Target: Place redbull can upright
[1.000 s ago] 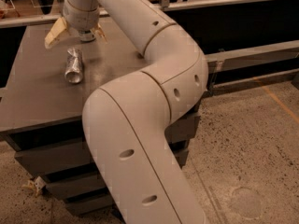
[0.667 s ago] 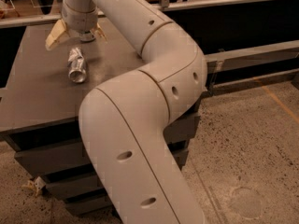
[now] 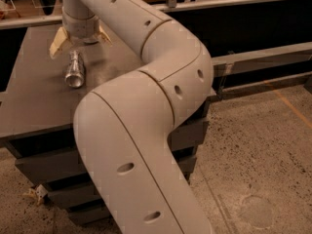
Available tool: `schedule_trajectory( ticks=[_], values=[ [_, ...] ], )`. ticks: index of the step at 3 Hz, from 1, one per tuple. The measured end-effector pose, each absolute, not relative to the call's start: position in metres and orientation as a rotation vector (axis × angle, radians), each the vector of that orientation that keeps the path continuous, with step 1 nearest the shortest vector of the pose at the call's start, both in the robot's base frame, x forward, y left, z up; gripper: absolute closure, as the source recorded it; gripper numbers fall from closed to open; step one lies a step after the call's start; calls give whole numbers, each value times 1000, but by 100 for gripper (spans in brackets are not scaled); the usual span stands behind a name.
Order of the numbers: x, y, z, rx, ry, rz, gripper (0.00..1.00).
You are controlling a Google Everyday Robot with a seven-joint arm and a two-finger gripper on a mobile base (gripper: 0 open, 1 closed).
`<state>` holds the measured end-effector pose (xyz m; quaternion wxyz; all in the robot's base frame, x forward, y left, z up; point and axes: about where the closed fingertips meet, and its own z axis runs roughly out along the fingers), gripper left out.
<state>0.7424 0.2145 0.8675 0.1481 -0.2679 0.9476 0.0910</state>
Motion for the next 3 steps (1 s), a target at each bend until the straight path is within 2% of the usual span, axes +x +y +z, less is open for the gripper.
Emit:
schedule_trajectory(
  ticks=[3],
  values=[
    [739, 218, 842, -766, 2749, 195, 0]
  ],
)
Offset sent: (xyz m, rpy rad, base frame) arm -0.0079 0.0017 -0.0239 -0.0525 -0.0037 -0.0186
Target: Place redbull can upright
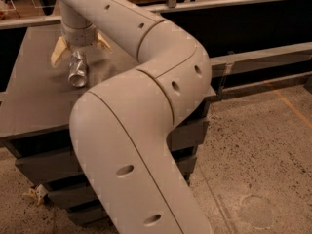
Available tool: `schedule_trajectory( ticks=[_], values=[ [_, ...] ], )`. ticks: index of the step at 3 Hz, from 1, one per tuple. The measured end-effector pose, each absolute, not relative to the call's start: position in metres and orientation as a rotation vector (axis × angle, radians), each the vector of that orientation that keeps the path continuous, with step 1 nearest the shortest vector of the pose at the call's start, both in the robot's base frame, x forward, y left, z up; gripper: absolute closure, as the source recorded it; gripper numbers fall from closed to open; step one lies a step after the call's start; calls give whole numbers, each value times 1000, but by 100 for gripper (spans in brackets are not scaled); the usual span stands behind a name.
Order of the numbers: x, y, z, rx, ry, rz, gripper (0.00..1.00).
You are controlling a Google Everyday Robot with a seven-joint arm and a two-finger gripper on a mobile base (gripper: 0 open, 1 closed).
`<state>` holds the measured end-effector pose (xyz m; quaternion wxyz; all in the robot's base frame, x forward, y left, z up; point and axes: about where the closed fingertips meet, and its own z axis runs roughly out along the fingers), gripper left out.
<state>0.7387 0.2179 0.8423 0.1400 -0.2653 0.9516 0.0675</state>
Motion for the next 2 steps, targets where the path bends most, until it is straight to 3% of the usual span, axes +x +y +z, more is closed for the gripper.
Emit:
schedule_trajectory(
  ticks=[2],
  values=[
    [734, 215, 836, -771, 2764, 205, 41]
  ],
)
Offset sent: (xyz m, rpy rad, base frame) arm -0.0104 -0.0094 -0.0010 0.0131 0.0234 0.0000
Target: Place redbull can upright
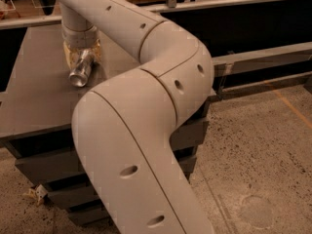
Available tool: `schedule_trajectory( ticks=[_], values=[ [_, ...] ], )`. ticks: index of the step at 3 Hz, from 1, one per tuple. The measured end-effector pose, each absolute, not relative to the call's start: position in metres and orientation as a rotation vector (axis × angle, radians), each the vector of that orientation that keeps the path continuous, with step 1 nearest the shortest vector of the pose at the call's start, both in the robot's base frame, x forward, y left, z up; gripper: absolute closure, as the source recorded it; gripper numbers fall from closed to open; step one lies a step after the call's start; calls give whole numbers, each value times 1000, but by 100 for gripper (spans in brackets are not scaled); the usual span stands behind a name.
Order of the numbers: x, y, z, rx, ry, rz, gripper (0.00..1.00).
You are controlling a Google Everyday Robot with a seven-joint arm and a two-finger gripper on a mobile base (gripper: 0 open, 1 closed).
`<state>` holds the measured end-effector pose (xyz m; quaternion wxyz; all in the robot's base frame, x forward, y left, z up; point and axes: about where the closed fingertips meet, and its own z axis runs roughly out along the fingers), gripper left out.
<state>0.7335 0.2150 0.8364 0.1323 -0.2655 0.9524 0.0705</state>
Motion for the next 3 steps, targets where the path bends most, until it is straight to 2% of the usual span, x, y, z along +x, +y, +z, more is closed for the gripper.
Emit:
schedule_trajectory(
  ticks=[2, 3],
  values=[
    [722, 219, 849, -820, 2747, 300, 87],
    [706, 228, 887, -895, 2657, 446, 100]
  ],
)
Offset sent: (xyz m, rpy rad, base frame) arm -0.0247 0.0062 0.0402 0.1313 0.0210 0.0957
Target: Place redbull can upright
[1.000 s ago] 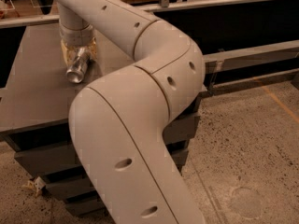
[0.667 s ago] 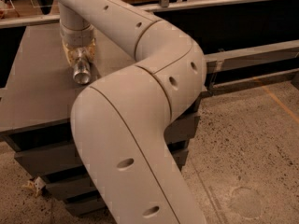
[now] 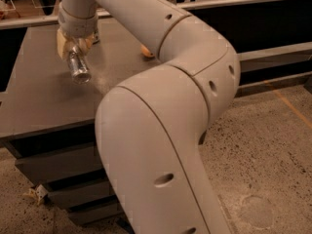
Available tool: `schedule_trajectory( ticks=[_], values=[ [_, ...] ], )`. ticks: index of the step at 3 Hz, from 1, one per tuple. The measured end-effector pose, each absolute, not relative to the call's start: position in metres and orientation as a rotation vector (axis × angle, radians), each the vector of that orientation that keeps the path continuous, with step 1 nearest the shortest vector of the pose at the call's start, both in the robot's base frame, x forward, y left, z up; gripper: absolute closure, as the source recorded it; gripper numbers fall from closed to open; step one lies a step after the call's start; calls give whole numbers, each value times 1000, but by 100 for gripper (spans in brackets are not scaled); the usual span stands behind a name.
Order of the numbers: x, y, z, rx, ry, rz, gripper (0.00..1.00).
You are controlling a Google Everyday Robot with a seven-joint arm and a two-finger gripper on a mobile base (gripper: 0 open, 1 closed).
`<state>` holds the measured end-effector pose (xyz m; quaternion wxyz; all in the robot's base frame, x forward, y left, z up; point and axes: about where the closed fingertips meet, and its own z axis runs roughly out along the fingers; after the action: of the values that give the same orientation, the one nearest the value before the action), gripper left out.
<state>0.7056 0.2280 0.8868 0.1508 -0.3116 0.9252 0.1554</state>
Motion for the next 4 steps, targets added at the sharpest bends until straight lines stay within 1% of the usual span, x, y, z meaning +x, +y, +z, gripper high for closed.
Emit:
schedule_trajectory(
  ticks=[1, 3, 4],
  values=[
    [687, 237, 931, -989, 2501, 648, 100],
    [666, 247, 986, -1136, 2039, 1237, 100],
    [647, 243, 1000, -1261, 1819, 1330, 100]
  ],
)
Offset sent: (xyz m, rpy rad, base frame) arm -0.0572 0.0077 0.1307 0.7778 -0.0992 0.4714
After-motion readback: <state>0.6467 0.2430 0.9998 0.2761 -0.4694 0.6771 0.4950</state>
